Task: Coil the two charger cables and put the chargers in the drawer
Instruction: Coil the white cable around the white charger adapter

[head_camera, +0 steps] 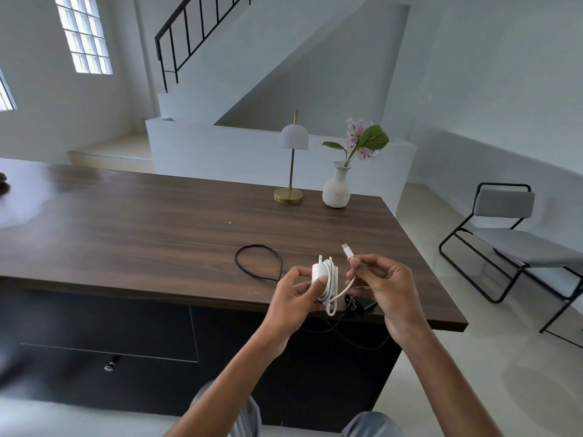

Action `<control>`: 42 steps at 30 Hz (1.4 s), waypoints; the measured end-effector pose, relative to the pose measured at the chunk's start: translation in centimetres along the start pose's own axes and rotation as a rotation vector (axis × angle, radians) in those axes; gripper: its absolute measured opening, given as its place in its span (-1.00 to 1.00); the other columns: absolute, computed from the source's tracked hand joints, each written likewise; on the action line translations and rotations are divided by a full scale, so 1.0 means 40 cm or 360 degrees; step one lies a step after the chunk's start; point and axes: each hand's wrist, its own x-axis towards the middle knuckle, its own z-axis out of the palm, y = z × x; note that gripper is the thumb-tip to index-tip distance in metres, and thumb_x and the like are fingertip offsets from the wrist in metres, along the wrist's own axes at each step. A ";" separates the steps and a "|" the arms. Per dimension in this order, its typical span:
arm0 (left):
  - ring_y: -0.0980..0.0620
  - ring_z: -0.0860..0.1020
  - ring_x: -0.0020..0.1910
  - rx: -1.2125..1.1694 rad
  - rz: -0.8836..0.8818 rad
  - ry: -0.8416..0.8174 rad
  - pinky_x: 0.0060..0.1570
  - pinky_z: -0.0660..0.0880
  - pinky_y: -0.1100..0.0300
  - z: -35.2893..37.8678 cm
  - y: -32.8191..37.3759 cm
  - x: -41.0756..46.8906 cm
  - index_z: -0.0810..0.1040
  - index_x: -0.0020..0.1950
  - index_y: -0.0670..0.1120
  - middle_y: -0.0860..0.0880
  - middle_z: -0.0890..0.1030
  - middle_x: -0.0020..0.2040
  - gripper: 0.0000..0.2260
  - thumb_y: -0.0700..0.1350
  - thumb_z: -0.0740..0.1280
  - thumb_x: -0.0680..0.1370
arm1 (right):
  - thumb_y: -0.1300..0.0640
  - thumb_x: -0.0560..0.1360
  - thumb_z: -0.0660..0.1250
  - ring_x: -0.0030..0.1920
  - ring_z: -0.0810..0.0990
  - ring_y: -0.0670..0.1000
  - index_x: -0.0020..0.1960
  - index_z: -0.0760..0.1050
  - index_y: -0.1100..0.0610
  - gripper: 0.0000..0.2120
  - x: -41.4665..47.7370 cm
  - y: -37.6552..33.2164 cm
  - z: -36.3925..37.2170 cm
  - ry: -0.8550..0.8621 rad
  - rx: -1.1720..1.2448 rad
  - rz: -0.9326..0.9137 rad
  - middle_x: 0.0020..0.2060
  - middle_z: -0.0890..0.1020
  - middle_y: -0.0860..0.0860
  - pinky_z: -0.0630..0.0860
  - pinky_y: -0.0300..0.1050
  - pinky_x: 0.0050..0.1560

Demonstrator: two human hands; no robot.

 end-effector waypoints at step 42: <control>-0.02 0.74 -0.01 -0.0413 -0.0431 -0.0141 -0.05 0.66 0.20 -0.039 0.053 0.025 0.67 0.24 -0.17 -0.18 0.74 0.10 -0.71 -0.15 0.45 0.54 | 0.22 0.46 0.51 -0.31 0.71 -0.04 -0.10 0.72 0.11 -0.96 0.023 0.054 0.002 -0.0155 -0.0729 -0.0721 -0.29 0.73 -0.07 0.67 -0.07 -0.28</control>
